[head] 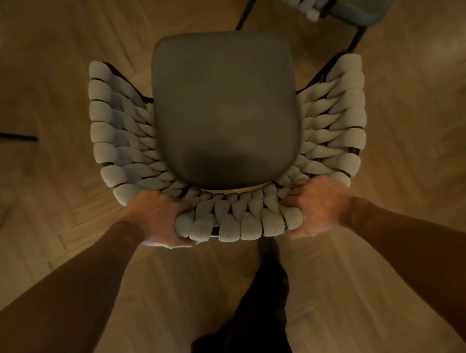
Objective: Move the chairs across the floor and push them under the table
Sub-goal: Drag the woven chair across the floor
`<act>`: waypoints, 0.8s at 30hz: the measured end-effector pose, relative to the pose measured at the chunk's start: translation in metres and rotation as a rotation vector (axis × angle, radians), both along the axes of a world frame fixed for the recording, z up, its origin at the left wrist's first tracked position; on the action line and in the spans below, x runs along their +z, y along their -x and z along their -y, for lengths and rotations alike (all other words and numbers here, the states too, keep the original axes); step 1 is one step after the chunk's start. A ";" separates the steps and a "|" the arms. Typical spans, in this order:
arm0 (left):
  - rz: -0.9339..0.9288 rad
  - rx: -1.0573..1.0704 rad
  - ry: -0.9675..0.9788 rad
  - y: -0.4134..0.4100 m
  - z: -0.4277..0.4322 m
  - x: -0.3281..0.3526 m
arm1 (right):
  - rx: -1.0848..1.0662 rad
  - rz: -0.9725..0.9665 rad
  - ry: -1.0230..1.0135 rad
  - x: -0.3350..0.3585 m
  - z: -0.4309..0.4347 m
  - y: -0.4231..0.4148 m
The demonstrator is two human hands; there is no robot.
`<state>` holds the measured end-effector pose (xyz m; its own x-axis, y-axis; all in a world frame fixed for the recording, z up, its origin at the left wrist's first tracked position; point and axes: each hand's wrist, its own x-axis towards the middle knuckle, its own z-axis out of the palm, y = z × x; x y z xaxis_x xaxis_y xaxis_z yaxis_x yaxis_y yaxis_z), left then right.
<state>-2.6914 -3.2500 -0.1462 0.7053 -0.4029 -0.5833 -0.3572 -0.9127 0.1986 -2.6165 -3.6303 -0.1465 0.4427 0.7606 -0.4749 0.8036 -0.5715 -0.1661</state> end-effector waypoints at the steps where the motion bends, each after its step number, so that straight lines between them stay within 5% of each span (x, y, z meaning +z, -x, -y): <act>1: 0.014 0.025 0.006 -0.009 0.003 0.001 | 0.016 0.009 -0.012 0.000 0.001 -0.017; 14: 0.119 0.119 0.046 -0.067 0.029 0.001 | 0.245 0.094 -0.189 -0.011 0.015 -0.133; 24: 0.227 0.607 -0.004 -0.017 0.163 0.004 | 0.509 -0.072 -0.043 -0.009 0.052 -0.223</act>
